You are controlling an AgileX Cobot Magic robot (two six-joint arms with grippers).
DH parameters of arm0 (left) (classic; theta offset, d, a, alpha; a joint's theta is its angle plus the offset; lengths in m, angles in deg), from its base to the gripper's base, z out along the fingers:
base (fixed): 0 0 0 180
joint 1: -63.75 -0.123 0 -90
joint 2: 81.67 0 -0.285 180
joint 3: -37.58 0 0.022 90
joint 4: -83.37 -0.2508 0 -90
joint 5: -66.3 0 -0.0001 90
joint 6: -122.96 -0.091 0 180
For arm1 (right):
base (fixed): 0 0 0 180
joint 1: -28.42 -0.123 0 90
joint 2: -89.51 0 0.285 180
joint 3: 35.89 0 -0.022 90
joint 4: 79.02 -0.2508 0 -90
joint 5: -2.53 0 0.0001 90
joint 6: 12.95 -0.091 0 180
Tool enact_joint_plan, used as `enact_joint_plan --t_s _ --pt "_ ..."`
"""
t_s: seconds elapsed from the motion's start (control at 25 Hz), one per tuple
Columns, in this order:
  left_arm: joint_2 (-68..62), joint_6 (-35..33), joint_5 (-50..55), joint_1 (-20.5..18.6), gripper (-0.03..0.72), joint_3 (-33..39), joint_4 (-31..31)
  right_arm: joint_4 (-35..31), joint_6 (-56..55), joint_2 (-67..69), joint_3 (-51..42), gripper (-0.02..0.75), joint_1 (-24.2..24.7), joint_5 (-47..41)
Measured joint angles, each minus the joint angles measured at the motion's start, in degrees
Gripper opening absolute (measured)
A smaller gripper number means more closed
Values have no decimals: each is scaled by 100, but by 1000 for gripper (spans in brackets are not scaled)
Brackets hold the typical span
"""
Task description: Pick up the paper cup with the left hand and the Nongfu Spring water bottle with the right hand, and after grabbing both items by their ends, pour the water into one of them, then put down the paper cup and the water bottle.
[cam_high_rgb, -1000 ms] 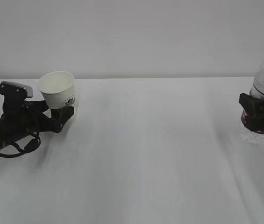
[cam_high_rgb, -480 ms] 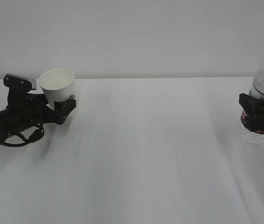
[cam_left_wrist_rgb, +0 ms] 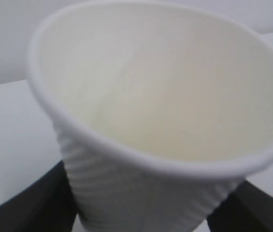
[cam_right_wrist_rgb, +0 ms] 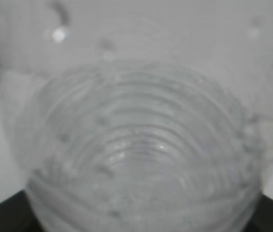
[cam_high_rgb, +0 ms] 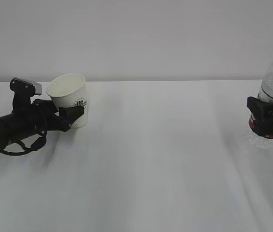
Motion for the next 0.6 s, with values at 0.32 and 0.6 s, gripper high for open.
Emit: enact_joint_plan --t_s 0.32,0.6 --pt "625 320 152 0 531 0 -915 128 0 0 0 503 0 0" --pt "1074 1019 173 0 529 0 -2033 409 -132 -28 0 503 0 -11"
